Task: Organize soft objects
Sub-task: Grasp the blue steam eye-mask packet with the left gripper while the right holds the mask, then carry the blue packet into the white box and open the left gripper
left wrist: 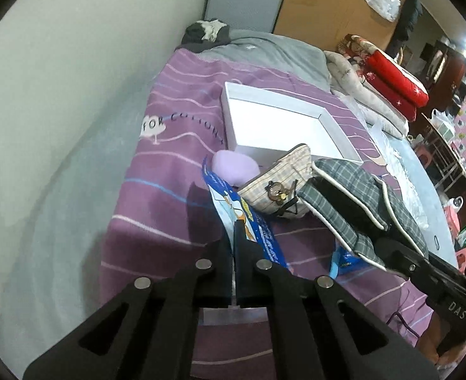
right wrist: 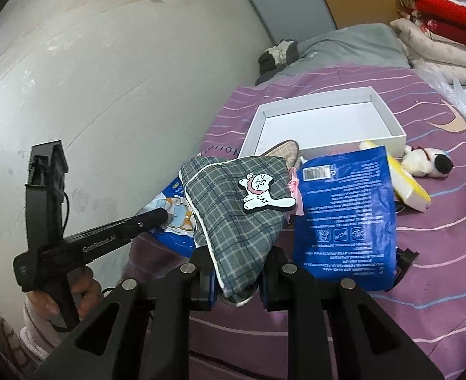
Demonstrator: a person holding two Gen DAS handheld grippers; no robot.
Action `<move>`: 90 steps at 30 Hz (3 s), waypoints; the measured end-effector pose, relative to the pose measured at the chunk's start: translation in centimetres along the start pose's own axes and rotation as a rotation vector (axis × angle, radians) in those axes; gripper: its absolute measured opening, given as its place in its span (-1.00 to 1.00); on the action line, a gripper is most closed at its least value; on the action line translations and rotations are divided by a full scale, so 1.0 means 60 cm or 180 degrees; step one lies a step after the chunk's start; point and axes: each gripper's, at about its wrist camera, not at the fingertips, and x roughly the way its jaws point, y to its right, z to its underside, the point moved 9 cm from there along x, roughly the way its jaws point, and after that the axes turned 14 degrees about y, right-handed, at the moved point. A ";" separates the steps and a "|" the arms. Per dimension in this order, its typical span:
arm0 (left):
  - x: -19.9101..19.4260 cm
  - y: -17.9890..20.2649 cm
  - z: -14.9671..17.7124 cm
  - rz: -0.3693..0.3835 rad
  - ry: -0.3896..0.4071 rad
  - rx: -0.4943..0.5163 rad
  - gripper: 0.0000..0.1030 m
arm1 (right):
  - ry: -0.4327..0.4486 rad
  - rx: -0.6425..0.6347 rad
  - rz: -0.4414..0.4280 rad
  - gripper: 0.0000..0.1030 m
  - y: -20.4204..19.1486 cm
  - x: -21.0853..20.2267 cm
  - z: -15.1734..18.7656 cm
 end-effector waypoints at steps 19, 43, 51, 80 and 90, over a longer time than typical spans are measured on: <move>-0.012 0.058 -0.112 0.0011 0.0190 0.0280 -0.97 | -0.0123 0.0072 0.0135 -0.65 0.035 -0.003 -0.060; 0.144 0.176 -0.243 0.0511 0.0247 0.0404 -0.97 | 0.0136 0.0043 0.0431 -0.65 0.164 0.061 -0.230; 0.249 0.190 -0.249 0.0993 -0.0122 0.0203 -0.97 | 0.0119 0.0112 0.0631 -0.65 0.233 0.132 -0.255; 0.381 0.105 -0.232 0.0083 -0.0378 0.0444 0.20 | -0.0034 0.0215 0.0789 -0.65 0.291 0.217 -0.209; 0.494 0.176 -0.121 0.0348 -0.1270 0.0136 -0.98 | 0.0050 0.0442 0.0847 -0.65 0.316 0.200 -0.213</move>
